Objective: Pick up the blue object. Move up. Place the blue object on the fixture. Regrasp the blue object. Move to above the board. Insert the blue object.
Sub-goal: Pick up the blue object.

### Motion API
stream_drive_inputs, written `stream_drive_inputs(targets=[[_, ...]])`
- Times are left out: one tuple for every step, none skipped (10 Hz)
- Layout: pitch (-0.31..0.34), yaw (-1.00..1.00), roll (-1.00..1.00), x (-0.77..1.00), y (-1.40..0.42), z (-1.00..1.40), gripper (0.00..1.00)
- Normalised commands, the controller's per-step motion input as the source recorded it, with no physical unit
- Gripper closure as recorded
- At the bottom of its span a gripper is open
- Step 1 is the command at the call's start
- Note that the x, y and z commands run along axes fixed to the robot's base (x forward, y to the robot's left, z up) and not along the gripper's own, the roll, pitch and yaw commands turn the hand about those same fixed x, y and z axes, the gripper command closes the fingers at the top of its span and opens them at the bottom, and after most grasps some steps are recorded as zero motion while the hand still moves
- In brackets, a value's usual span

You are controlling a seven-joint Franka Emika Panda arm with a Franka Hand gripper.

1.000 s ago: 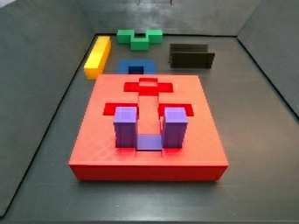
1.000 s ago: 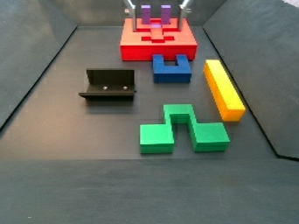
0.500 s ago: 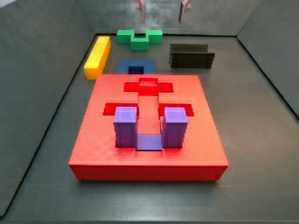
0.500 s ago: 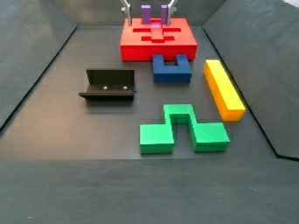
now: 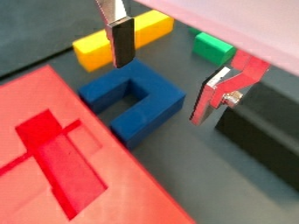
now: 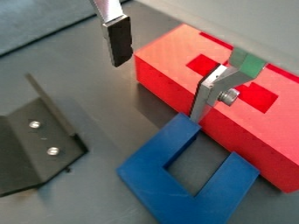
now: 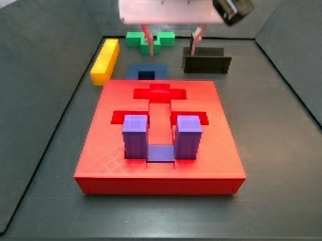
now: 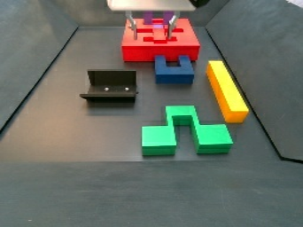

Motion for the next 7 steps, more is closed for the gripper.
stream_drive_inputs(targets=[[0.000,0.00,0.17,-0.06,-0.24,-0.73,0.00],[0.000,0.03,0.15,-0.17,-0.20,-0.71,0.00],[-0.007,0.00,0.14,-0.35,-0.11,-0.65,0.00],[0.000,0.00,0.10,-0.15,0.00,-0.45,0.00],[0.000,0.00,0.05,0.00,0.00,-0.33,0.00],[-0.007,0.00,0.04,0.00,0.00,-0.41,0.00],[-0.003,0.00,0.01,0.19,0.00,-0.29,0.00]])
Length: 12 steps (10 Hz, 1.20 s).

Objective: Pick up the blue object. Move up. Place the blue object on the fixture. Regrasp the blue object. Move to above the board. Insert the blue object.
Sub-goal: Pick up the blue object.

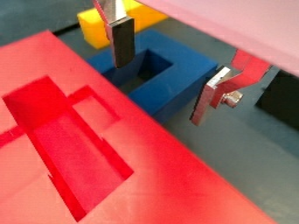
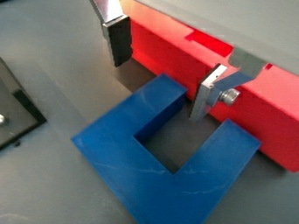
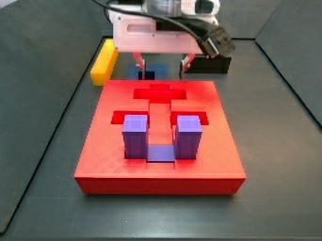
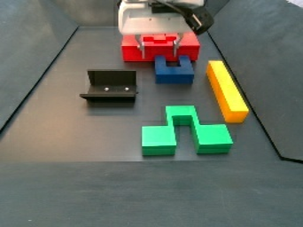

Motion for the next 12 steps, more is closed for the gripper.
stream_drive_inputs(targets=[[0.000,0.00,0.01,0.37,-0.01,-0.19,0.00],[0.000,0.00,0.02,0.23,-0.08,-0.26,0.00],[0.000,0.00,0.05,0.00,-0.10,-0.21,0.00],[0.000,0.00,0.05,-0.01,-0.12,-0.19,0.00],[0.033,0.00,0.06,-0.08,-0.07,-0.04,0.00],[0.004,0.00,0.00,0.10,0.00,-0.01,0.00],[0.000,-0.08,0.00,0.00,0.01,-0.15,0.00],[0.003,-0.04,0.00,0.01,0.09,-0.27,0.00],[0.000,0.00,0.00,0.00,0.00,0.00,0.00],[0.000,0.00,0.00,0.00,0.00,0.00,1.00],[0.000,0.00,0.00,0.00,0.00,0.00,1.00],[0.000,0.00,0.00,0.00,0.00,0.00,1.00]])
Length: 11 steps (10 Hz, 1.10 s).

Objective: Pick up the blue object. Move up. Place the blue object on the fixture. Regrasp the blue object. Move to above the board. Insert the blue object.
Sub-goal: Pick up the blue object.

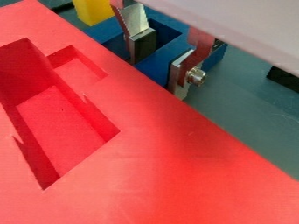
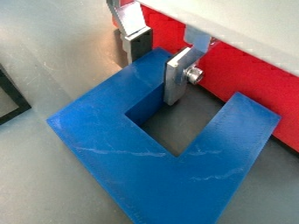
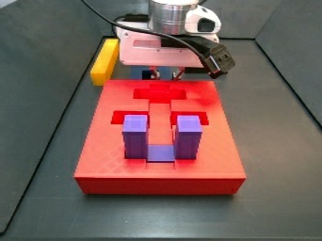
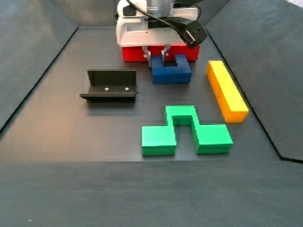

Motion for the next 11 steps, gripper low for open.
stream_drive_inputs(targets=[[0.000,0.00,0.00,0.00,0.00,0.00,1.00],[0.000,0.00,0.00,0.00,0.00,0.00,1.00],[0.000,0.00,0.00,0.00,0.00,0.00,1.00],[0.000,0.00,0.00,0.00,0.00,0.00,1.00],[0.000,0.00,0.00,0.00,0.00,0.00,1.00],[0.000,0.00,0.00,0.00,0.00,0.00,1.00],[0.000,0.00,0.00,0.00,0.00,0.00,1.00],[0.000,0.00,0.00,0.00,0.00,0.00,1.00],[0.000,0.00,0.00,0.00,0.00,0.00,1.00],[0.000,0.00,0.00,0.00,0.00,0.00,1.00],[0.000,0.00,0.00,0.00,0.00,0.00,1.00]])
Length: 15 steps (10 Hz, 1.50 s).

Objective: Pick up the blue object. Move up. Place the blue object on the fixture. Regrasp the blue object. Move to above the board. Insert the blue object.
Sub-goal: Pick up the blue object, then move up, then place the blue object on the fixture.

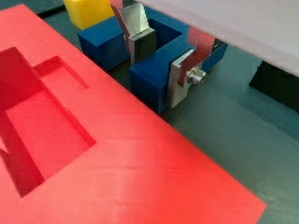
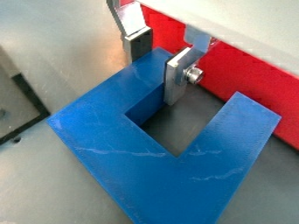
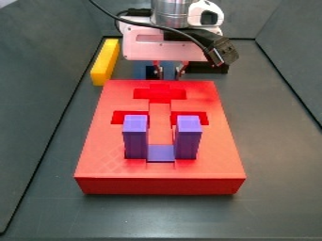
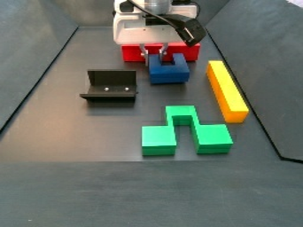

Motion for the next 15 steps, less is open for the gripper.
stream_drive_inputs(targets=[[0.000,0.00,0.00,0.00,0.00,0.00,1.00],[0.000,0.00,0.00,0.00,0.00,0.00,1.00],[0.000,0.00,0.00,0.00,0.00,0.83,1.00],[-0.017,0.03,0.01,0.02,0.08,0.85,1.00],[0.012,0.03,-0.02,-0.03,0.06,0.67,1.00],[-0.010,0.01,-0.08,-0.02,0.04,0.28,1.00],[-0.023,0.00,0.00,0.00,0.00,0.00,1.00],[0.000,0.00,0.00,0.00,0.02,0.00,1.00],[-0.051,0.00,-0.09,0.00,0.09,0.02,1.00],[-0.060,0.00,-0.40,0.20,0.29,0.21,1.00],[0.080,-0.10,-0.47,0.47,0.41,0.42,1.00],[0.000,-0.13,-0.38,0.36,0.28,0.51,1.00],[0.000,-0.09,-0.33,0.43,0.25,0.45,1.00],[0.000,-0.01,-0.18,0.41,0.11,0.47,1.00],[0.280,0.00,-0.11,0.44,0.11,0.40,1.00]])
